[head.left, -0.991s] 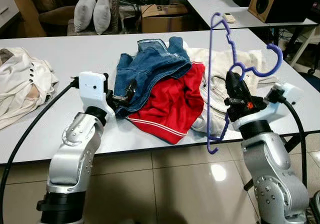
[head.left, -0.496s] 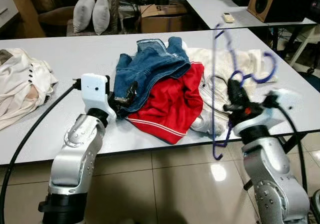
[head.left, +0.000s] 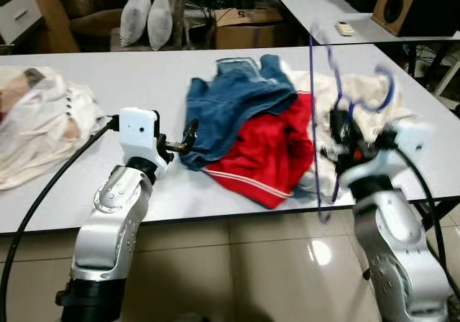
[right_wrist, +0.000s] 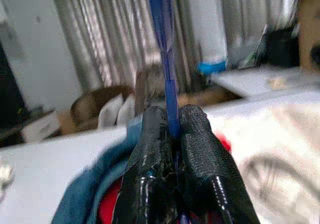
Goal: Hang hanger
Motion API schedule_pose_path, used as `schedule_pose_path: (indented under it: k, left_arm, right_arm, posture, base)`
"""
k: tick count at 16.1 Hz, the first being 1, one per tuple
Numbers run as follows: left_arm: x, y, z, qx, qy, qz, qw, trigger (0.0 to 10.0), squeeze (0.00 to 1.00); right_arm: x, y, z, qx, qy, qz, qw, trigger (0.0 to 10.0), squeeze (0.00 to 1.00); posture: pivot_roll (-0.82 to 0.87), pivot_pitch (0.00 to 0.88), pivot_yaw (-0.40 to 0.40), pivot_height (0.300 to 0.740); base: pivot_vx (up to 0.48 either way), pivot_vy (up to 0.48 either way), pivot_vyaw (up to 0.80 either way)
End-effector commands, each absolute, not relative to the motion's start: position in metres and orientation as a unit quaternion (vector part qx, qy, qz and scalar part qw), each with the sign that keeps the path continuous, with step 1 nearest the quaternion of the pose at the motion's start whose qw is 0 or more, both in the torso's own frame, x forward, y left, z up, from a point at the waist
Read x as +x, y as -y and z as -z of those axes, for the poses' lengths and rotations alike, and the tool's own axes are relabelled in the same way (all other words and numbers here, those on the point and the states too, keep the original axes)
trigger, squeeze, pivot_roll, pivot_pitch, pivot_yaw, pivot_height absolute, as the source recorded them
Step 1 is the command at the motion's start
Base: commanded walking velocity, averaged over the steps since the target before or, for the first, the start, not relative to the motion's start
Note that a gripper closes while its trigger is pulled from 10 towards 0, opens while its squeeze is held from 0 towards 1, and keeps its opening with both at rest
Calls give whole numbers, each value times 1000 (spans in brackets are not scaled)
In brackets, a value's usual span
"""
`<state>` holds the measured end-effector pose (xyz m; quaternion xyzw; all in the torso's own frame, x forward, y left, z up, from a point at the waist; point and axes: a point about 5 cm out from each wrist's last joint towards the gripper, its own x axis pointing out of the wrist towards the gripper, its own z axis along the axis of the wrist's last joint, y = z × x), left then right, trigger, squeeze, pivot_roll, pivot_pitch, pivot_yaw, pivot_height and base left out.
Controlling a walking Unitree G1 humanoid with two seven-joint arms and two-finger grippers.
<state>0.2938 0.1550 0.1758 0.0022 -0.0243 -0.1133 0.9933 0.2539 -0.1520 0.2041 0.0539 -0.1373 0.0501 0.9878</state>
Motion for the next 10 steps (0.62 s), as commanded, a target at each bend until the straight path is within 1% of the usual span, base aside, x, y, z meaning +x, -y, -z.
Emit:
schedule_pose_path:
  k: [1,2,3,4,7,8,10]
  left_arm:
    - [296,-155,-179,7,27,115,993,10000,569]
    - [296,-154,-179,9,28,115,993,10000,573]
    - [296,-154,-179,9,28,114,993,10000,569]
    - [296,-155,-178,7,25,111,993,10000,573]
    - [295,-154,-178,7,26,109,994,10000,573]
    - [295,-154,-179,7,27,108,994,10000,573]
    - [295,-157,-179,9,26,101,995,10000,576]
  right_arm:
    - [252,155,-208,48,147,-50,987,10000,0]
    - [252,153,-211,76,152,-55,984,10000,0]
    - [251,153,-213,84,161,-52,982,10000,0]
    - [250,155,-215,87,173,-36,980,10000,0]
    - [252,153,-209,82,151,-50,984,10000,0]
    - [252,150,-204,85,133,-78,984,10000,0]
    - [253,146,-199,90,108,-107,984,10000,0]
  posture:
    - [-64,0,43,740]
    - [-65,0,42,740]
    - [-65,0,41,740]
    - [-65,0,41,740]
    - [-59,1,32,740]
    - [-55,4,27,740]
    - [-53,9,24,740]
  base:
    - [0,326,0]
    - [0,326,0]
    - [0,322,0]
    - [0,315,0]
    - [0,276,0]
    - [0,274,0]
    - [0,270,0]
